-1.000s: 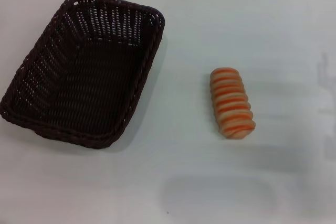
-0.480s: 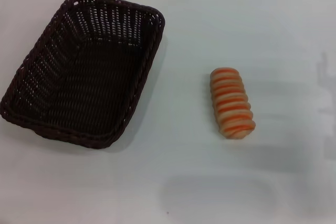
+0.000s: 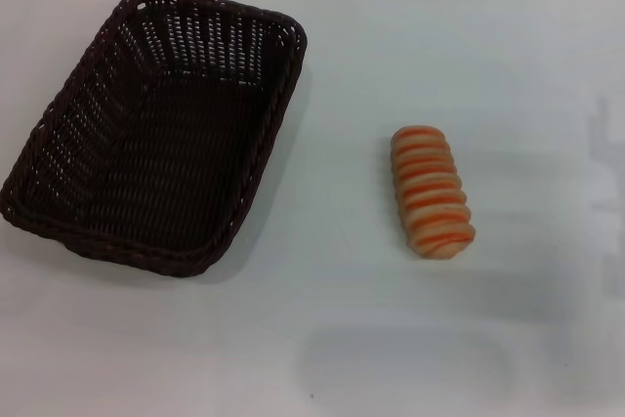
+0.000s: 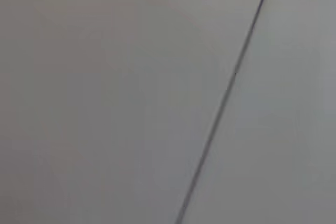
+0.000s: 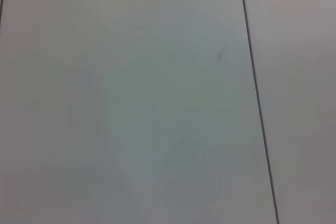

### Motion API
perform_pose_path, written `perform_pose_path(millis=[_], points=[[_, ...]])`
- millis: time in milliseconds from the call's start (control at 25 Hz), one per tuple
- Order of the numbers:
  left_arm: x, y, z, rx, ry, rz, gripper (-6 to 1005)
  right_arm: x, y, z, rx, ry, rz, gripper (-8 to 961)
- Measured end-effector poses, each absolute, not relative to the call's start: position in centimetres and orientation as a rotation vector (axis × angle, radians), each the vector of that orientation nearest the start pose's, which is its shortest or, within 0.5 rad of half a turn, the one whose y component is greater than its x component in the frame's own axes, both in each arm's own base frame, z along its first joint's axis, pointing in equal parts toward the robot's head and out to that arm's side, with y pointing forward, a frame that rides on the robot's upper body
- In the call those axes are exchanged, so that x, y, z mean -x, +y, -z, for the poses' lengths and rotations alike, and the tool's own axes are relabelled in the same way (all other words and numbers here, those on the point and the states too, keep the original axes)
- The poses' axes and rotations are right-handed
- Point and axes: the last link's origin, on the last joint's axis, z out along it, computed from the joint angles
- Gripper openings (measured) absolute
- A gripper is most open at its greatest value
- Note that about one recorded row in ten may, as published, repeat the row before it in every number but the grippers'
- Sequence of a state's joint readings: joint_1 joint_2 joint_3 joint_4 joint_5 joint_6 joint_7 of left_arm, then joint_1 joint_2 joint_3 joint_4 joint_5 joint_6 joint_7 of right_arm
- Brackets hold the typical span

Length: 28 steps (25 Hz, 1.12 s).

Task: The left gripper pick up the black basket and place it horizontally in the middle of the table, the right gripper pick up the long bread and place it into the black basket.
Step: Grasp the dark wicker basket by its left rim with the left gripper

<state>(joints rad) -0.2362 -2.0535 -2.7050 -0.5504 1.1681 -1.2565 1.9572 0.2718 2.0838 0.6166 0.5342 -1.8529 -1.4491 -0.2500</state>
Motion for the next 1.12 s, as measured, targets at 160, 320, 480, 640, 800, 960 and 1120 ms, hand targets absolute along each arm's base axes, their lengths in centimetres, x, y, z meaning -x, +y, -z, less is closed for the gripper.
perform_pose_path(millis=[160, 320, 480, 640, 800, 960, 1120], points=[[37.1, 29.8, -14.2, 1.544, -0.865, 1.039, 846, -28.8, 28.6, 0.8, 1.253, 0.414, -0.801, 611], [35.1, 30.9, -15.1, 1.658, -0.968, 0.984, 845, -28.9, 28.6, 0.8, 1.252, 0.415, -0.801, 611], [33.7, 31.7, -15.4, 1.735, -1.034, 0.880, 845, -28.9, 28.5, 0.8, 1.250, 0.416, -0.802, 611], [30.8, 33.0, -15.3, 1.863, -1.080, 0.586, 844, -28.9, 28.4, 0.8, 1.248, 0.419, -0.802, 611], [28.8, 33.7, -15.0, 1.912, -1.050, 0.383, 844, -28.9, 28.3, 0.9, 1.249, 0.423, -0.802, 611], [27.2, 33.9, -14.4, 1.948, -1.021, 0.286, 846, -29.0, 28.1, 1.0, 1.252, 0.423, -0.801, 611], [26.7, 33.9, -14.1, 1.971, -1.016, 0.253, 846, -28.9, 28.0, 0.9, 1.247, 0.421, -0.805, 611]])
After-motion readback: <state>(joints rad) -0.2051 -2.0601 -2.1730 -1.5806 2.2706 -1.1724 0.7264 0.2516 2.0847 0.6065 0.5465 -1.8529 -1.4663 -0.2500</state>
